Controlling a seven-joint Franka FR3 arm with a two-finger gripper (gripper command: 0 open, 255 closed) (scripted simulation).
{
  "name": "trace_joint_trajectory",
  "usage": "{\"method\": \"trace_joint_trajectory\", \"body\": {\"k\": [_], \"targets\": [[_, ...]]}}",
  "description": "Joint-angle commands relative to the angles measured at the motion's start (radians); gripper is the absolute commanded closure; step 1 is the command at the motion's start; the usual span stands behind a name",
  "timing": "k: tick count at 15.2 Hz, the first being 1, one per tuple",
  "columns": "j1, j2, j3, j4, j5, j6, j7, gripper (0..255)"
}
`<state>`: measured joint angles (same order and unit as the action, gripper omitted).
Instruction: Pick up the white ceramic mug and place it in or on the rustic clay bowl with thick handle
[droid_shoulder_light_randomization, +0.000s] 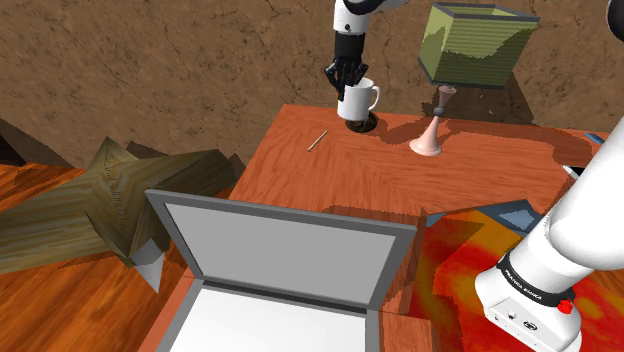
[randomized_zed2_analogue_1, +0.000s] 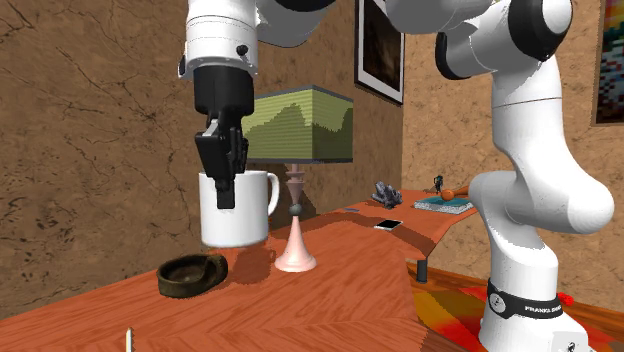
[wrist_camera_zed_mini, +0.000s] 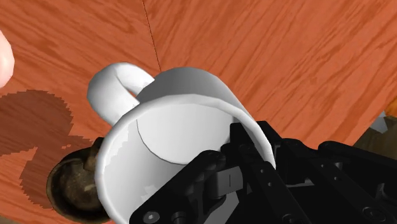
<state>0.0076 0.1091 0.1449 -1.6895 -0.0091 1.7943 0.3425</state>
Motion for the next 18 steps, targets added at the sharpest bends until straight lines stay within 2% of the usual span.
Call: {"method": "trace_joint_trajectory", "body": {"k": [1, 10, 14, 15, 18], "targets": [[-0.02, 0.025, -0.017, 0.035, -0.002, -0.01, -0.038, 255], [-0.119, 0.208, -0.085, 0.318, -0.004, -0.11, -0.208, 255], [-0.163, 0.33, -0.108, 0.512, -0.001, -0.183, -0.276, 255], [-0.181, 0.388, -0.115, 0.609, 0.0, -0.221, -0.301, 255], [-0.182, 0.374, -0.114, 0.545, 0.0, -0.172, -0.301, 255]]}}
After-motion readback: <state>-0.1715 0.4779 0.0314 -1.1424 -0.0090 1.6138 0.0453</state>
